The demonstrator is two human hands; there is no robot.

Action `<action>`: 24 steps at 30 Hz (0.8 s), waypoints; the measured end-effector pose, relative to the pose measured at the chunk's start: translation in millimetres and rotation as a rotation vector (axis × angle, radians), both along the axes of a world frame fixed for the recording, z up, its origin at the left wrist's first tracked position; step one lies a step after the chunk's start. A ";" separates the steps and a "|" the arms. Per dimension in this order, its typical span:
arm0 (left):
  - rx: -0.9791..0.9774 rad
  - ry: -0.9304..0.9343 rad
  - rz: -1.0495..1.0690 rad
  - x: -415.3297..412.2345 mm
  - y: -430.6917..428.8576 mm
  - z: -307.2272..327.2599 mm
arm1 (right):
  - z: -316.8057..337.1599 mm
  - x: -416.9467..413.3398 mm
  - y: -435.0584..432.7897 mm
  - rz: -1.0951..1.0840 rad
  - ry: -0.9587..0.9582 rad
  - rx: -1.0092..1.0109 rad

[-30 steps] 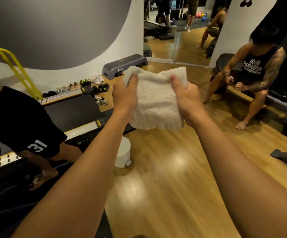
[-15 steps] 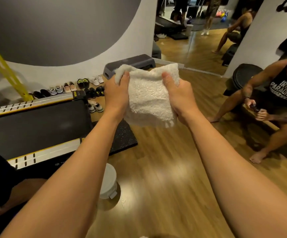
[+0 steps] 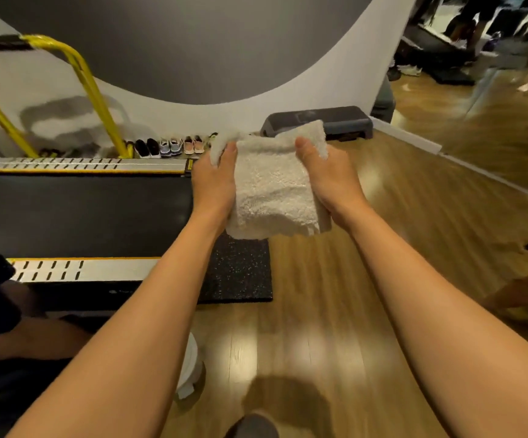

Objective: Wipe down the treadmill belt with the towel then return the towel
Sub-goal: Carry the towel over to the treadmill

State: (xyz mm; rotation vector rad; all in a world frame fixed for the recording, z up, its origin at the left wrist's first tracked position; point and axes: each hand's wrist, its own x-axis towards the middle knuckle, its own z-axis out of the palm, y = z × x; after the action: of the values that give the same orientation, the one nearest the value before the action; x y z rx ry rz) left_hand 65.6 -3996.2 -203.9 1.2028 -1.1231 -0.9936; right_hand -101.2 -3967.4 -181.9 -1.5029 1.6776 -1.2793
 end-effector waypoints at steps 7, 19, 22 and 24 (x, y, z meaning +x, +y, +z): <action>-0.008 -0.028 0.227 17.2 -110.3 -16.7 | -23.2 14.8 -141.9 0.252 -0.125 0.018; 0.071 -0.037 0.516 63.8 -297.6 -18.0 | -24.1 64.6 -362.7 0.486 -0.200 0.153; 0.086 -0.041 0.582 80.3 -343.3 -26.1 | -30.4 84.7 -418.7 0.535 -0.185 0.170; 0.099 -0.022 0.623 90.7 -373.4 -32.0 | -33.6 99.4 -458.3 0.574 -0.182 0.187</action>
State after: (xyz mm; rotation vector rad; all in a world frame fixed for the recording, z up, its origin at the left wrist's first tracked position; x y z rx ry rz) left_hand 156.3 -4369.6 -235.9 1.5187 -0.6457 -0.5586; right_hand -1.8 -4425.8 -215.4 -1.5457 1.0985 -0.8897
